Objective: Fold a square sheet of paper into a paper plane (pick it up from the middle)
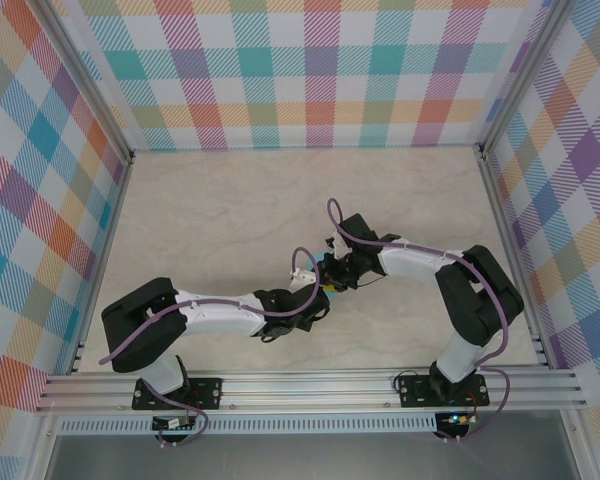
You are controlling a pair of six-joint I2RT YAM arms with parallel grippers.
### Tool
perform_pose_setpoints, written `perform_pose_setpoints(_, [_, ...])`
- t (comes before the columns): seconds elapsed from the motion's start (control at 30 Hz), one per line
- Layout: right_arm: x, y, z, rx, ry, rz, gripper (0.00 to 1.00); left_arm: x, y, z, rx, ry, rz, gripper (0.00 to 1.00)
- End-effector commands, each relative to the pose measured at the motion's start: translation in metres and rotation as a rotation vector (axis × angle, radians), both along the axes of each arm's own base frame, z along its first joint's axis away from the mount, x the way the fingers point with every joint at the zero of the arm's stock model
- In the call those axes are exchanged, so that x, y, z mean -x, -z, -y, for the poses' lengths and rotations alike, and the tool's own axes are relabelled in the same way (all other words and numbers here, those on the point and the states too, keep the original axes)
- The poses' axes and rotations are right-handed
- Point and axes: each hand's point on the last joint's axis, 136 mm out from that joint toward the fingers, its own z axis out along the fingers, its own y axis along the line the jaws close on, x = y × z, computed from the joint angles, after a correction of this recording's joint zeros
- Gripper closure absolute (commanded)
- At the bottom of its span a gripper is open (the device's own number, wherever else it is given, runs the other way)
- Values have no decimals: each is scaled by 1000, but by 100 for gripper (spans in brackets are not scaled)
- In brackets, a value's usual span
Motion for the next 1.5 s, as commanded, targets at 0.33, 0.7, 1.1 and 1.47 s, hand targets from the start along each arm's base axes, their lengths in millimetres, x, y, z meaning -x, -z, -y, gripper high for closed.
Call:
perform_pose_setpoints(0.33, [-4,-7,-5,-11,-15,20,72,8,7,2,-19,38,-24,93])
perform_pose_setpoints(0.7, [-8,-23,24,-24,44,94,61,12,5,14,261,68,-162,98])
perform_pose_setpoints(1.1, [6,-32,27,-127,24,118,70,4,2,14,518,34,-270,98])
perform_pose_setpoints(1.47, [-3,-24,-3,-224,-9,78,84,-2,12,17,643,-3,-387,98])
